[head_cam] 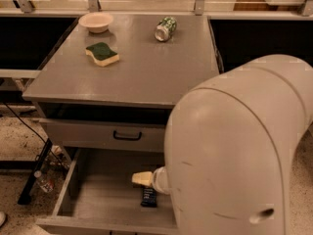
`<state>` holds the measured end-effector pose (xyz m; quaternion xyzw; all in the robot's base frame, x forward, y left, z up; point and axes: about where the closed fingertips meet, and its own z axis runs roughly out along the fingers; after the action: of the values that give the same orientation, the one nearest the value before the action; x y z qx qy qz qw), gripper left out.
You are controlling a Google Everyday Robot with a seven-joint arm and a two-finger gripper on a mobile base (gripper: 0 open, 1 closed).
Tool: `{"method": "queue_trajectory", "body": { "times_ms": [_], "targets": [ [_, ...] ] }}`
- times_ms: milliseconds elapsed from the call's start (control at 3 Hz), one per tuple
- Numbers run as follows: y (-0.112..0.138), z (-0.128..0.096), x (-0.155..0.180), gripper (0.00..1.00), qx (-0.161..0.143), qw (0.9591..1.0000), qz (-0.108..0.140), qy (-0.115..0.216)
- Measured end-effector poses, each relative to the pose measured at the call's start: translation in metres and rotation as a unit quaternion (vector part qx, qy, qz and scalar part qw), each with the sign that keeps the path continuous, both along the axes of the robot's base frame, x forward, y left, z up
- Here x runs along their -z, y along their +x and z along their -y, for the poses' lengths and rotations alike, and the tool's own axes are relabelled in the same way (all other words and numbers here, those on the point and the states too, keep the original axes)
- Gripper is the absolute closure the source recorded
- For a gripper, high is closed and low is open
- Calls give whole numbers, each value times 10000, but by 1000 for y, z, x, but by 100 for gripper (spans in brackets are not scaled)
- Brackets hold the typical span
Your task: Pick rxbar blueberry from middle drawer and place on counter
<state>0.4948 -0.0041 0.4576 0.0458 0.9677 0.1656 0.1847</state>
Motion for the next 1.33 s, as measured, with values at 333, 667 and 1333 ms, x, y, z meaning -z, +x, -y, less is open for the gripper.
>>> {"method": "queue_trajectory", "body": {
  "times_ms": [333, 667, 1333],
  "targets": [
    [5, -23, 22, 0, 39, 9994, -55, -349],
    [5, -23, 22, 0, 39, 9994, -55, -349],
    [21, -42, 47, 0, -94, 9992, -336, -205]
  ]
}}
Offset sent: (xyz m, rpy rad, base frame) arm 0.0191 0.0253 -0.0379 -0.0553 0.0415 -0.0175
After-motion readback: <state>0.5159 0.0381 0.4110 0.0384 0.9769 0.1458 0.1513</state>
